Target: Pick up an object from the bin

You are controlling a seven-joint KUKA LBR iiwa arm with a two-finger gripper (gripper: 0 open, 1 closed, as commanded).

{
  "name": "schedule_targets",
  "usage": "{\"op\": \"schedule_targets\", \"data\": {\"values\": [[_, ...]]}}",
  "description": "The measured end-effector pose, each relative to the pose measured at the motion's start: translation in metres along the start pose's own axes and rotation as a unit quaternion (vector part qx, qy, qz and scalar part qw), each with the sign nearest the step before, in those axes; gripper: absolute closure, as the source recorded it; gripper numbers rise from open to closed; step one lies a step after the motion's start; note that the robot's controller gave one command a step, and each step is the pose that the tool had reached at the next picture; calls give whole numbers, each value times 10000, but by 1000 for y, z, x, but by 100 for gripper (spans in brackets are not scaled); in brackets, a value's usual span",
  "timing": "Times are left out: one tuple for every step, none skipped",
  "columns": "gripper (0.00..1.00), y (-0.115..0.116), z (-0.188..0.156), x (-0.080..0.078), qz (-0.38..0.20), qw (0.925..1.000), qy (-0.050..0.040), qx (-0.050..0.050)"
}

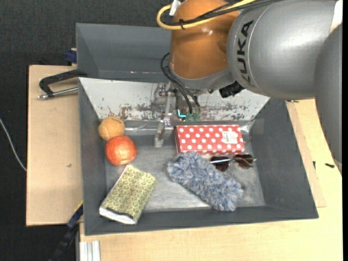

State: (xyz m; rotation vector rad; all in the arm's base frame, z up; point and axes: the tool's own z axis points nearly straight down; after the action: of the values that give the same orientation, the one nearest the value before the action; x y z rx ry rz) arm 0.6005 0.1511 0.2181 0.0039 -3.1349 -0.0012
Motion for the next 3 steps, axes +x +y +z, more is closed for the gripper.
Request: {"op": "schedule_targets", "data": {"values": [[0, -1, -5, -2, 7, 10000, -44, -6], [0, 5, 71, 9, -1081, 9941, -53, -3], [0, -2, 122, 10, -1925, 9813, -17, 5]]}}
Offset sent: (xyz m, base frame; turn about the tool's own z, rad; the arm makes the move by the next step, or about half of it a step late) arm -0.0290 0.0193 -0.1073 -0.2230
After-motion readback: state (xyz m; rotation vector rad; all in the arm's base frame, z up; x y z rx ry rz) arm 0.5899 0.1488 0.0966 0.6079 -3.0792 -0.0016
